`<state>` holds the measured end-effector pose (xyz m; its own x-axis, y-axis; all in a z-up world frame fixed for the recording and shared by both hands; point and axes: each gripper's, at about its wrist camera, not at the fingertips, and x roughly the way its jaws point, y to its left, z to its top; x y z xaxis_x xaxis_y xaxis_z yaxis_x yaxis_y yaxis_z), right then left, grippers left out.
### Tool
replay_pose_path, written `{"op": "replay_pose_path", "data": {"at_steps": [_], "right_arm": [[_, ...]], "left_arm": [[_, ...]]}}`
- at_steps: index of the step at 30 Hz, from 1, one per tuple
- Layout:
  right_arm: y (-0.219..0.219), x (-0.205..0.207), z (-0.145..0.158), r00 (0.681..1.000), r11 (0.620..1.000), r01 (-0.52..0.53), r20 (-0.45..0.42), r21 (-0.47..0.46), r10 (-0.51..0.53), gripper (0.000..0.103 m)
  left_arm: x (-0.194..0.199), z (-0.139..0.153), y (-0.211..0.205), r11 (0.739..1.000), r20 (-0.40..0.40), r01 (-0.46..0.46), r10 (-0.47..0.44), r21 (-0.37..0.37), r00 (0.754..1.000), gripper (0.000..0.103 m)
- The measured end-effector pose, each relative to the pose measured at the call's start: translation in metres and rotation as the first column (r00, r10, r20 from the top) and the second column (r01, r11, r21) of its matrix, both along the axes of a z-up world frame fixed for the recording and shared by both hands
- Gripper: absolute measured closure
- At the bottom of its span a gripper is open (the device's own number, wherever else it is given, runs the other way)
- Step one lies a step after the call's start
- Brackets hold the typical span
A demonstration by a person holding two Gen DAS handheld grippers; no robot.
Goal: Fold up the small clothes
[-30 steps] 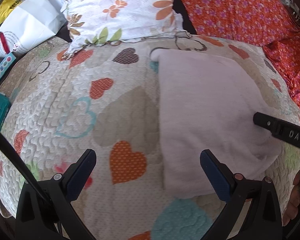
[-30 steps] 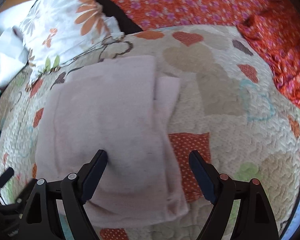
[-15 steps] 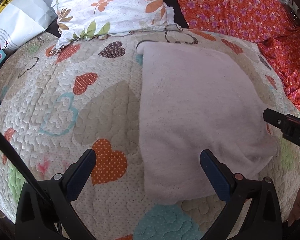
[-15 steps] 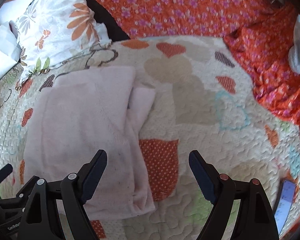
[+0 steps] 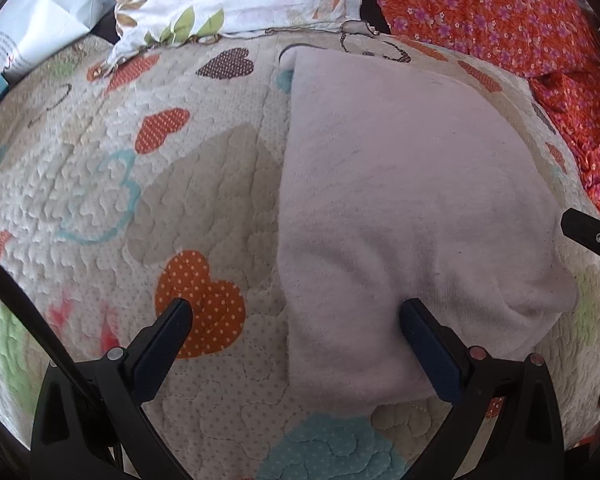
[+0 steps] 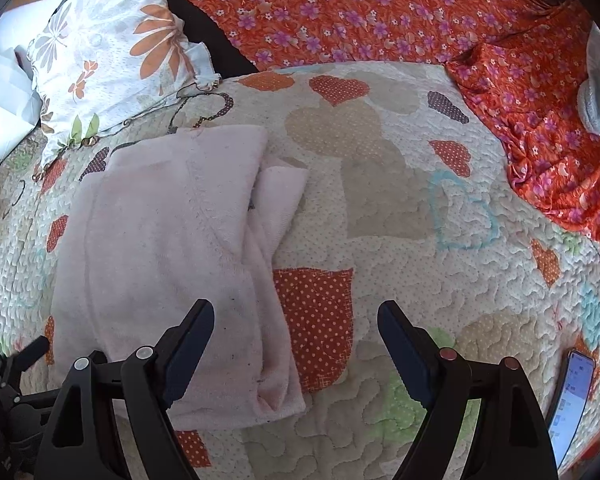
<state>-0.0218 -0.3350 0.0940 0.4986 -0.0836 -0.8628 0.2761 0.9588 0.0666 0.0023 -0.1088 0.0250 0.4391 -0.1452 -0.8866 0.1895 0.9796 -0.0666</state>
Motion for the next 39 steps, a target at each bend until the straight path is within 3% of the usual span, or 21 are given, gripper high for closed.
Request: {"op": "replay_pose_path", "data": {"at_steps": [6, 13, 18, 21, 24, 30, 34, 39], "right_arm": [[0.011, 0.006, 0.001, 0.999, 1.0, -0.029, -0.017, -0.005, 0.029, 0.016], [0.039, 0.004, 0.008, 0.992, 0.991, -0.127, -0.015, -0.039, 0.126, 0.016], [0.034, -0.001, 0.021, 0.994, 0.992, -0.108, 0.02, -0.058, 0.109, 0.016], [0.021, -0.004, 0.025, 0.997, 0.997, -0.074, 0.027, -0.031, 0.075, 0.016], [0.011, -0.007, 0.026, 0.998, 0.999, -0.051, 0.022, -0.002, 0.051, 0.016], [0.006, -0.012, 0.02, 0.999, 0.999, -0.036, 0.005, 0.024, 0.036, 0.016], [0.009, -0.014, 0.016, 0.999, 0.999, -0.037, -0.006, 0.028, 0.037, 0.016], [0.013, -0.02, 0.016, 0.999, 0.998, -0.051, -0.004, 0.023, 0.051, 0.016]], "left_arm": [[0.003, -0.007, 0.009, 0.998, -0.033, -0.009, 0.007, -0.07, 0.999, 0.0], [0.002, -0.008, 0.008, 0.997, -0.038, -0.023, 0.02, -0.078, 0.999, 0.0], [-0.004, -0.002, 0.006, 0.997, -0.034, -0.06, 0.059, -0.048, 0.998, 0.0], [-0.013, 0.01, 0.001, 0.999, 0.004, -0.053, 0.053, -0.003, 0.999, 0.0], [-0.031, 0.033, -0.004, 0.998, 0.101, -0.04, 0.035, 0.044, 0.994, 0.0], [-0.065, 0.076, -0.011, 0.992, 0.284, -0.022, -0.014, 0.123, 0.959, 0.0], [-0.071, 0.085, -0.006, 0.993, 0.275, -0.003, -0.03, 0.12, 0.961, 0.0], [-0.071, 0.079, 0.009, 0.988, 0.245, -0.063, 0.027, 0.141, 0.969, 0.0]]}}
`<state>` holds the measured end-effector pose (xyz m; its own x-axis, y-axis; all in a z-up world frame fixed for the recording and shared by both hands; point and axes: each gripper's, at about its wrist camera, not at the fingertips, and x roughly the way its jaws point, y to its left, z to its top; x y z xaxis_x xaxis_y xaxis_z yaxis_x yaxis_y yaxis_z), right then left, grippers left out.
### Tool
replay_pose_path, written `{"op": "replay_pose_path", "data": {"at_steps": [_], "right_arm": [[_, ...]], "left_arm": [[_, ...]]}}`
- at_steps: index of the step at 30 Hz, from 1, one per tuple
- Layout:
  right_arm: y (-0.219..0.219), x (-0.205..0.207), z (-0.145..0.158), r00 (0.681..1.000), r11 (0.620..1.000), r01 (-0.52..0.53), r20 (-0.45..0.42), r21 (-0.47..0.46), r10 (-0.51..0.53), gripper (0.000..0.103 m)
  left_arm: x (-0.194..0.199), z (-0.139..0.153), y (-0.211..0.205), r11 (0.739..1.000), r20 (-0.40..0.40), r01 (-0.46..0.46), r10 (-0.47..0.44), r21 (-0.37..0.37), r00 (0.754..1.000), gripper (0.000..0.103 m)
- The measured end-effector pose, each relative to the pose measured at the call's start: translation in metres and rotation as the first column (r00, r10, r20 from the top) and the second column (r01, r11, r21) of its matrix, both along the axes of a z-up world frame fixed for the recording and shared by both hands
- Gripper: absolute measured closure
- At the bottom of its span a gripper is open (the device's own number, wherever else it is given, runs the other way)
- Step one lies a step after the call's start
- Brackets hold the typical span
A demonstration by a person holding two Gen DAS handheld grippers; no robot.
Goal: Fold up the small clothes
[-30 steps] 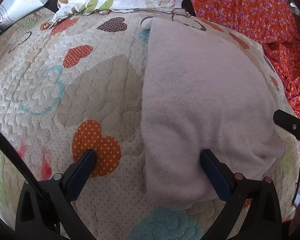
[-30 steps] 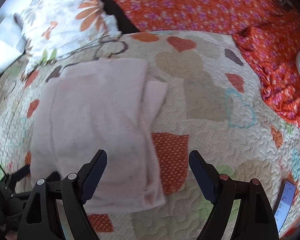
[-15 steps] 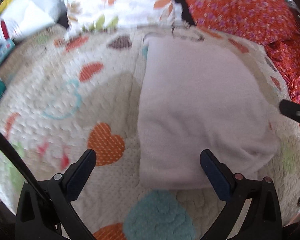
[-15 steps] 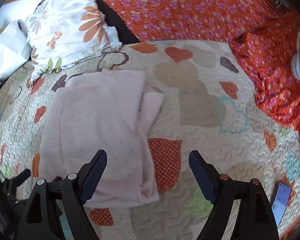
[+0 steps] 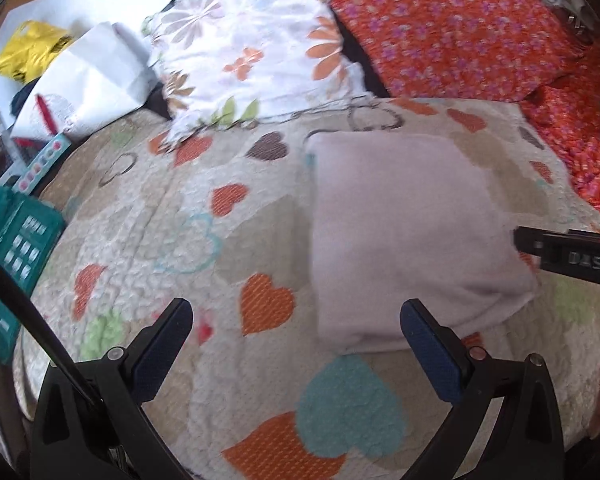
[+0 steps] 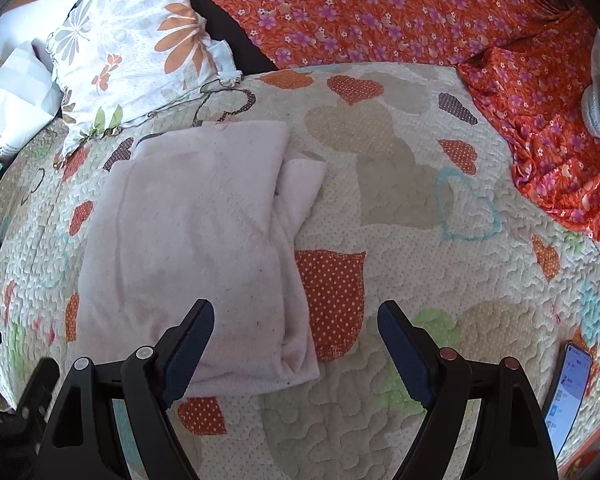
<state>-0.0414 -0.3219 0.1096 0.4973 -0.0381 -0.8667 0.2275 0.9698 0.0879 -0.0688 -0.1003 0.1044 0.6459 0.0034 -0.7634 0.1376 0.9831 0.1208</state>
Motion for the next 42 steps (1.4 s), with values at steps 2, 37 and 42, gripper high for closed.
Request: {"op": "replay_pose_path", "data": {"at_steps": [2, 37, 42], "right_arm": [[0.002, -0.002, -0.001, 1.0, 1.0, -0.007, -0.002, -0.005, 0.007, 0.016], [0.003, -0.004, -0.004, 1.0, 1.0, -0.012, -0.014, 0.0, 0.012, 0.016], [0.001, -0.003, -0.006, 1.0, 1.0, -0.005, -0.017, 0.002, 0.005, 0.016]], "left_arm": [[-0.001, -0.003, 0.006, 1.0, -0.016, -0.013, 0.013, 0.0, 1.0, 0.0], [0.011, -0.029, -0.028, 0.994, -0.13, 0.09, -0.082, 0.055, 0.988, 0.0], [0.014, -0.031, -0.029, 0.995, -0.143, 0.087, -0.079, 0.046, 0.987, 0.0]]}}
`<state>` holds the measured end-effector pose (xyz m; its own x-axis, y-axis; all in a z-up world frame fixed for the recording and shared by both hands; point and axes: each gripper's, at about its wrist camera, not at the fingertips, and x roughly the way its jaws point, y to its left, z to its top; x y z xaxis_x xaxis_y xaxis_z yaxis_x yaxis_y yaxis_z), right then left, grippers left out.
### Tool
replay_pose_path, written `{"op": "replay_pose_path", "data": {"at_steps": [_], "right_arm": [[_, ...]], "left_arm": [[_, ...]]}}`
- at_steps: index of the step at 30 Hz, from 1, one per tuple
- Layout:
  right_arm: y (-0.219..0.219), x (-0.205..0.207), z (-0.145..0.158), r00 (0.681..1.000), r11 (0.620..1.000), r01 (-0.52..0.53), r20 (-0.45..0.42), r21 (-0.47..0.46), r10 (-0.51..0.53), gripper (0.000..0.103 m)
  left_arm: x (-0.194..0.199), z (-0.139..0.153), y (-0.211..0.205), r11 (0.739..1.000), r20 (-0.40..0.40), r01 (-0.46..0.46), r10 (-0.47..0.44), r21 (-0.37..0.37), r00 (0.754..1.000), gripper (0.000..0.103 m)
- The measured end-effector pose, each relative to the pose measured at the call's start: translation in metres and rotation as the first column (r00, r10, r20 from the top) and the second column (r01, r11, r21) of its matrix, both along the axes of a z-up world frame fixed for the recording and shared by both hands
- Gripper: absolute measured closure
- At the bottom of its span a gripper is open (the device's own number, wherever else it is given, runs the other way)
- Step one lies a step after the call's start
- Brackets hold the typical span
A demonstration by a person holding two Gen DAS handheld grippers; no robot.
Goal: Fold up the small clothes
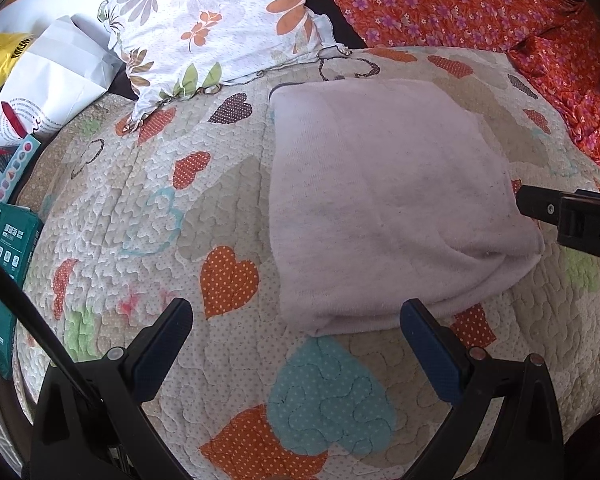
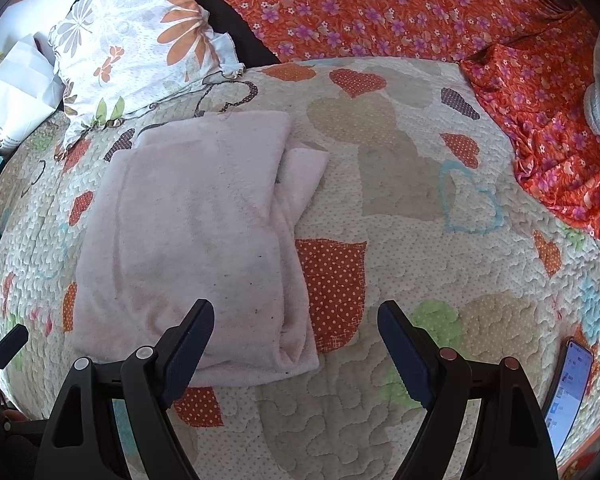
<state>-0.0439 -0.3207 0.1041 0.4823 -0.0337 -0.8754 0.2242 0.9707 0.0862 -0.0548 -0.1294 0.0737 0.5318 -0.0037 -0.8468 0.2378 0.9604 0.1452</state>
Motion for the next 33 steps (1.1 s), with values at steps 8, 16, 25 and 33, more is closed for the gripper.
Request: {"op": "replay_pose_path", "data": {"at_steps": [8, 16, 25, 33], "right_arm": [[-0.001, 0.0, 0.0, 1.0, 1.0, -0.001, 0.002, -0.005, 0.001, 0.016], [-0.005, 0.003, 0.001, 1.0, 1.0, 0.008, 0.004, -0.011, -0.008, 0.016], [-0.006, 0.006, 0.0, 1.0, 1.0, 0.007, -0.002, -0.016, -0.007, 0.016], [-0.006, 0.007, -0.001, 1.0, 1.0, 0.003, -0.004, -0.017, -0.003, 0.016]], "left_arm": [[0.012, 0.002, -0.006, 1.0, 0.009, 0.0, 0.0, 0.006, 1.0, 0.0], [0.021, 0.0, -0.011, 1.0, -0.013, 0.001, -0.001, -0.011, 1.0, 0.0], [0.027, -0.001, -0.01, 1.0, -0.022, -0.007, 0.007, -0.015, 1.0, 0.0], [0.034, -0.001, -0.008, 0.999, -0.039, -0.019, 0.018, -0.036, 0.999, 0.0]]}}
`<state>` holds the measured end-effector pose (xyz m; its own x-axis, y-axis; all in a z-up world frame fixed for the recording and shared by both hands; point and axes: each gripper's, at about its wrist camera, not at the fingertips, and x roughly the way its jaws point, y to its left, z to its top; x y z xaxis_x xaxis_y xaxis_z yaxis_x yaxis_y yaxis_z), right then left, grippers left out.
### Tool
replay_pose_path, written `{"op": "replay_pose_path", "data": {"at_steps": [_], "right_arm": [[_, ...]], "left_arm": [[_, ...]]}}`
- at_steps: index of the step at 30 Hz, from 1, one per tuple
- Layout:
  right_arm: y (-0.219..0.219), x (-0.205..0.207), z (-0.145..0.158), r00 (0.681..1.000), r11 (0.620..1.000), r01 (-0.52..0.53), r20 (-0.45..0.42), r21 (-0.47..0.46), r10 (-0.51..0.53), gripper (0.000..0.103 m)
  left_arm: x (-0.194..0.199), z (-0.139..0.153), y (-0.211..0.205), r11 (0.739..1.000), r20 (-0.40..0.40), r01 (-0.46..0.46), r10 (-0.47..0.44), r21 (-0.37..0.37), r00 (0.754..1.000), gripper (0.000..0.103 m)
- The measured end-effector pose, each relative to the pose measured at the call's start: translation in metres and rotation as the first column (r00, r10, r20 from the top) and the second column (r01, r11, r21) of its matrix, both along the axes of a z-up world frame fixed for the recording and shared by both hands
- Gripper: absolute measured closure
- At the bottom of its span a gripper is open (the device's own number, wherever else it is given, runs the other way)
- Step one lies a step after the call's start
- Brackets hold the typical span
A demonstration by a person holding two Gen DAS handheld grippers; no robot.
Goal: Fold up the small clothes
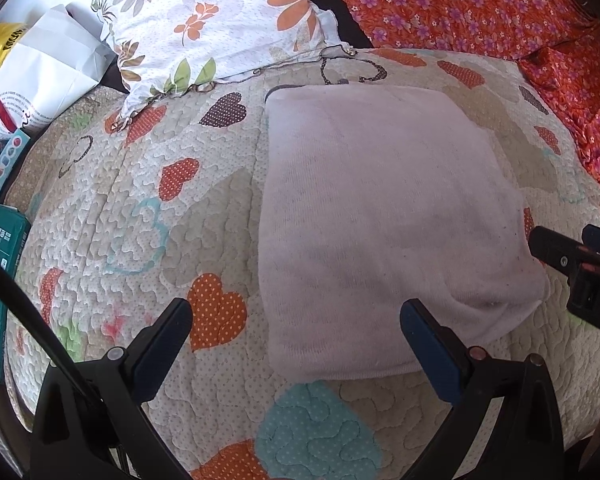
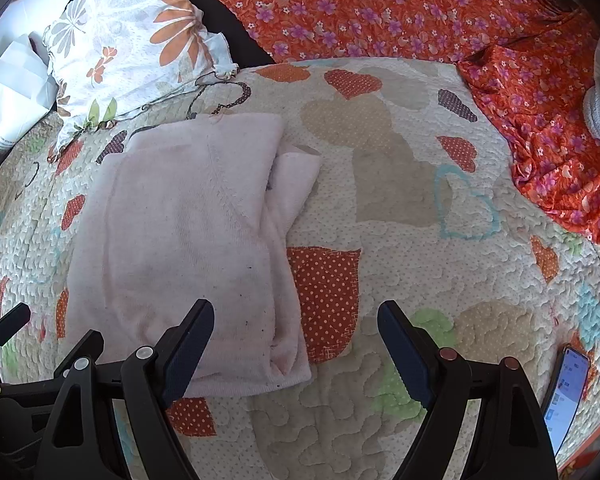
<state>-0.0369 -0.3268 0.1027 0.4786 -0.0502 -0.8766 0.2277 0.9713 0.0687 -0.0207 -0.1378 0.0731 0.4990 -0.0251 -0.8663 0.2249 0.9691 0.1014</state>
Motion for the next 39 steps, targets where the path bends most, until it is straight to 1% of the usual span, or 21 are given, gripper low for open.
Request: {"op": "replay_pose_path", "data": {"at_steps": [19, 25, 32, 36, 39], "right_arm": [[-0.004, 0.002, 0.002, 1.0, 1.0, 0.009, 0.007, -0.004, -0.009, 0.016], [-0.004, 0.002, 0.002, 1.0, 1.0, 0.012, 0.008, 0.0, -0.012, 0.016], [-0.005, 0.002, 0.003, 1.0, 1.0, 0.02, 0.012, -0.002, -0.02, 0.016], [-0.006, 0.002, 0.003, 1.0, 1.0, 0.02, 0.015, -0.003, -0.02, 0.016], [-0.005, 0.003, 0.003, 1.0, 1.0, 0.02, 0.014, -0.003, -0.02, 0.016]], "left_arm": [[0.01, -0.005, 0.001, 1.0, -0.033, -0.01, 0.01, -0.017, 0.999, 0.0], [0.019, -0.002, 0.001, 1.0, -0.023, -0.017, 0.017, -0.024, 1.0, 0.0], [0.032, -0.003, 0.002, 0.998, -0.038, -0.024, 0.022, -0.056, 0.999, 0.0], [0.033, -0.007, 0.003, 0.996, -0.053, -0.018, 0.014, -0.084, 0.999, 0.0], [0.033, -0.009, 0.005, 0.996, -0.063, -0.024, 0.018, -0.09, 0.998, 0.0]]}}
